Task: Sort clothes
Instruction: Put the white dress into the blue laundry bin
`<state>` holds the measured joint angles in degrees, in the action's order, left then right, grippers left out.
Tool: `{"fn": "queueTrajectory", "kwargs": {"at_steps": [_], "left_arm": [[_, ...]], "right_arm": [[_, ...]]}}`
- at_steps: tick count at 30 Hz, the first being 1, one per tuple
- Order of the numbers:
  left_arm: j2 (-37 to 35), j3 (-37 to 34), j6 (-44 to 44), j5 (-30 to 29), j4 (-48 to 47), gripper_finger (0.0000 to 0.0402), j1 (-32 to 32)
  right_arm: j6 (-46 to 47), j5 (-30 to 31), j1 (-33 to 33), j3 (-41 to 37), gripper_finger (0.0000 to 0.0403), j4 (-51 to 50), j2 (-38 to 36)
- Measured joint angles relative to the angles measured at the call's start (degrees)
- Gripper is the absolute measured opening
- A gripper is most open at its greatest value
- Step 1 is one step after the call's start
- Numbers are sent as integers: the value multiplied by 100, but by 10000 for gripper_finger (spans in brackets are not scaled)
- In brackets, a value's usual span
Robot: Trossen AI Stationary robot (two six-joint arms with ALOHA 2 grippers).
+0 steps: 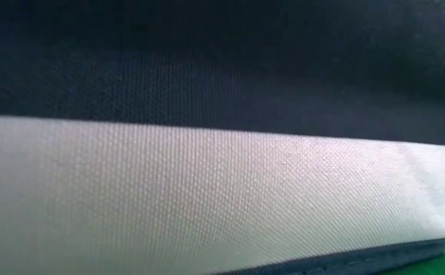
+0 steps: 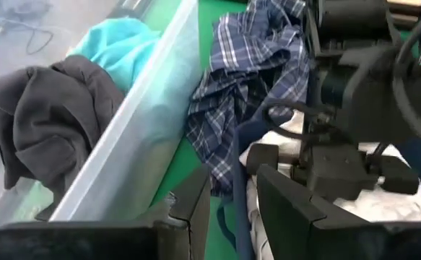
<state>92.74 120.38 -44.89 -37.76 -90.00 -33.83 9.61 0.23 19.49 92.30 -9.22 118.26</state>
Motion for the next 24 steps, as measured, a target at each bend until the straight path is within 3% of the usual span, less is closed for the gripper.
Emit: {"fn": "queueTrajectory", "kwargs": {"at_steps": [5, 9, 16, 24], "left_arm": [[-5, -332, -210, 275, -1, 96, -43], [-11, -559, -325, 462, 0, 96, -62], [-14, -678, -430, 553, -4, 96, -65], [-16, -116, -384, 549, 0, 96, -68]], "right_arm": [[328, -7, 15, 252, 9, -109, 284], [61, -7, 21, 499, 9, -223, 171], [-497, 449, 28, 715, 10, -631, -417], [-784, 493, 38, 690, 11, -1201, -1448]]}}
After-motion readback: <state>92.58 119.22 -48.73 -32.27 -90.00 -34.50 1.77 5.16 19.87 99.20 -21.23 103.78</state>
